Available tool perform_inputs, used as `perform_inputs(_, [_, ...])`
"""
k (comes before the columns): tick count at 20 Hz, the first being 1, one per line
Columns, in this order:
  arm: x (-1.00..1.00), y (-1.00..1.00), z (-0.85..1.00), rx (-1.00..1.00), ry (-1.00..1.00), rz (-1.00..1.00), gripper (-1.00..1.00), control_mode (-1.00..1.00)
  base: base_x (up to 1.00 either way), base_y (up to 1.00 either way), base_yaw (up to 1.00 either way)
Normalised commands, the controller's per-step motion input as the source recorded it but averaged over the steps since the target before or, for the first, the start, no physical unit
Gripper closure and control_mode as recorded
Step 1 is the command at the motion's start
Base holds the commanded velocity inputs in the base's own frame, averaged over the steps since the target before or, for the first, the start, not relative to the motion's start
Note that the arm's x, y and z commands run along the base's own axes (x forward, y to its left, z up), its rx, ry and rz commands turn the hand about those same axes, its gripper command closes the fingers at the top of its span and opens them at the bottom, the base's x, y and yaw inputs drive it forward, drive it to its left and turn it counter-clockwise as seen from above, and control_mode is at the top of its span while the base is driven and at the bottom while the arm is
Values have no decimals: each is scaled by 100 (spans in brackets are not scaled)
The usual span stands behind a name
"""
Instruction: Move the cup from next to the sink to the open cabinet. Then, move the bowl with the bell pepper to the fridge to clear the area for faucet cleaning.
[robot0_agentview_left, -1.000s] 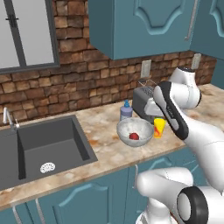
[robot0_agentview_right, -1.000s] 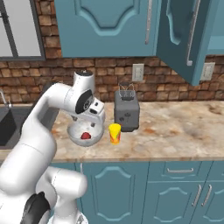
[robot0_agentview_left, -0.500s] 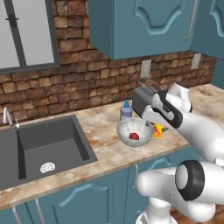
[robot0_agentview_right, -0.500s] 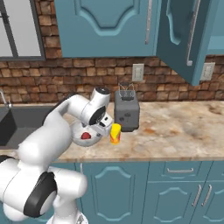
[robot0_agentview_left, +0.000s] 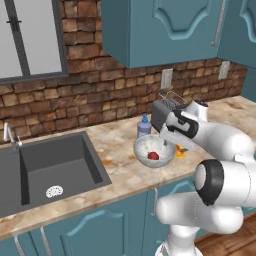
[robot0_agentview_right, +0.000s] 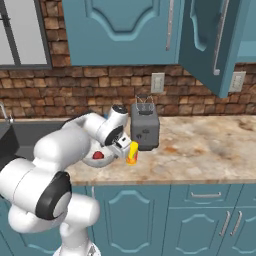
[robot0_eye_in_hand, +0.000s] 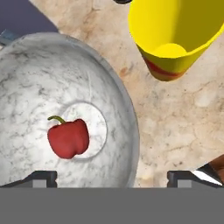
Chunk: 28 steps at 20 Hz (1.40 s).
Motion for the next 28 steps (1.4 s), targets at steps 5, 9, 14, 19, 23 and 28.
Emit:
perform_inputs(5, [5,-4,-38,0,4,-8,-100,-100,0,0,0])
perform_inputs(9, [25,0,-32,0,1,-3,-100,-100,0,0,0])
perform_inputs(14, [11,0,-21,-1,2,0,100,-100,0,0,0])
perform_inputs(19, [-13,0,20,0,-10,-2,100,-100,0,0,0])
perform_inputs(23, [-26,12,98,-1,-23,-16,100,-100,0,0,0])
perform_inputs(28, [-36,14,100,0,-13,-24,100,-100,0,0,0])
